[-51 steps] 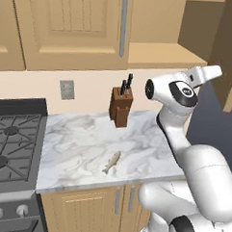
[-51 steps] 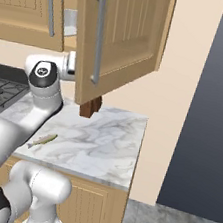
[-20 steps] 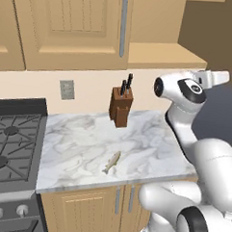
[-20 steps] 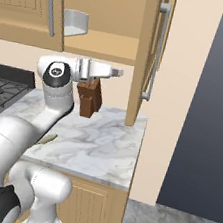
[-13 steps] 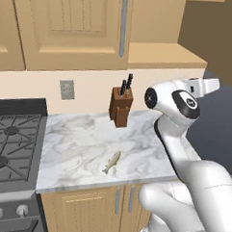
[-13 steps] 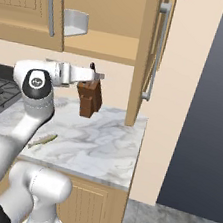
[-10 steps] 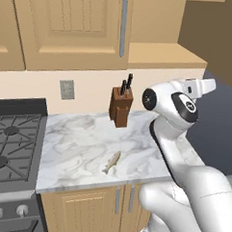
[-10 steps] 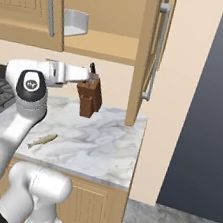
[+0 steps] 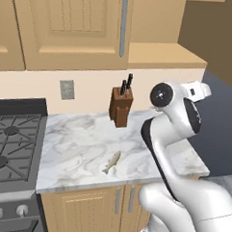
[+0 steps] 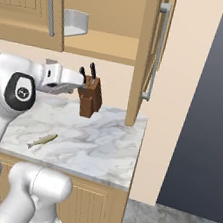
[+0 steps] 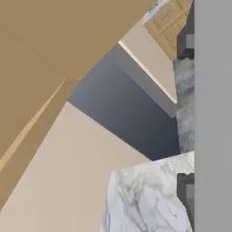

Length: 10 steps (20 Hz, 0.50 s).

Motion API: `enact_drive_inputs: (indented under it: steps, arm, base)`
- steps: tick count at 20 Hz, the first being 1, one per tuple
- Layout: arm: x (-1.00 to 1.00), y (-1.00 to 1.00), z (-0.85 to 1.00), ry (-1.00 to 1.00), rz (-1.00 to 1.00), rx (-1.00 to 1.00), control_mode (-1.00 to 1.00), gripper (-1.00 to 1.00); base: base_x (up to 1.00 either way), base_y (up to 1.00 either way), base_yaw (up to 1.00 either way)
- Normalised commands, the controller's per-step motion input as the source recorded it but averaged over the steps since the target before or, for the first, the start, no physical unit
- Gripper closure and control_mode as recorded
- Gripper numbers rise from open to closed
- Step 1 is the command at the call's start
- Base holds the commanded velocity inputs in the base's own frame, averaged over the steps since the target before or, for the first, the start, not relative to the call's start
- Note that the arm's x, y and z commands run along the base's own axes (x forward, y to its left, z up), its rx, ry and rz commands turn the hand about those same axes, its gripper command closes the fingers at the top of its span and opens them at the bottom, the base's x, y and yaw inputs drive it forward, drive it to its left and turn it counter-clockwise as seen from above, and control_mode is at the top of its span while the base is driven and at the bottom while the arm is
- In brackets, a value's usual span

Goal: Retrieve the tupperware from the cabinet, then place the raw meat into the tupperware to avoid contamination.

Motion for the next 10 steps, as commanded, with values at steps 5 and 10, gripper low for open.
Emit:
enact_drive_inputs:
  steps: [5,10]
  arm:
    - [-0.20,0.21,-0.47,0.30,0.24,0.17,-1.00,-1.00]
    - [-0.21,0.26,-0.17,0.22,0.26,0.09,-1.00,-1.00]
  base:
    - [0.00,0.00,0.00]
    - [0.00,0.00,0.00]
